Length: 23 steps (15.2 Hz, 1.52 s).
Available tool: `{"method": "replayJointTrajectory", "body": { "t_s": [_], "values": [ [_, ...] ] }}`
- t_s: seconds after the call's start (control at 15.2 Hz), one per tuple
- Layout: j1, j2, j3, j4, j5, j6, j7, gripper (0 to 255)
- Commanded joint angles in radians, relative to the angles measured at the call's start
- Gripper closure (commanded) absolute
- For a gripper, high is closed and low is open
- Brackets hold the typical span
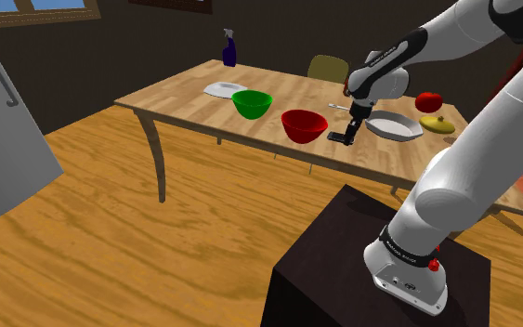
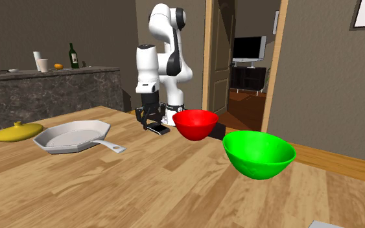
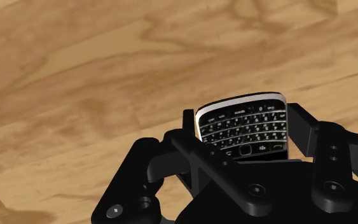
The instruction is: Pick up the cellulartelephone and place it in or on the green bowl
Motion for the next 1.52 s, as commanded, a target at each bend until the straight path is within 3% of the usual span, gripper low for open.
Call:
{"method": "replayJointTrajectory", "body": {
  "t_s": [0.0, 0.66, 1.45],
  "values": [
    [-0.006, -0.028, 0.008, 0.013, -0.023, -0.035, 0.018, 255],
    [-0.033, -0.142, 0.054, 0.073, -0.092, -0.193, 0.076, 255],
    [-0.047, -0.231, 0.105, 0.172, -0.118, -0.373, 0.107, 255]
  ]
}}
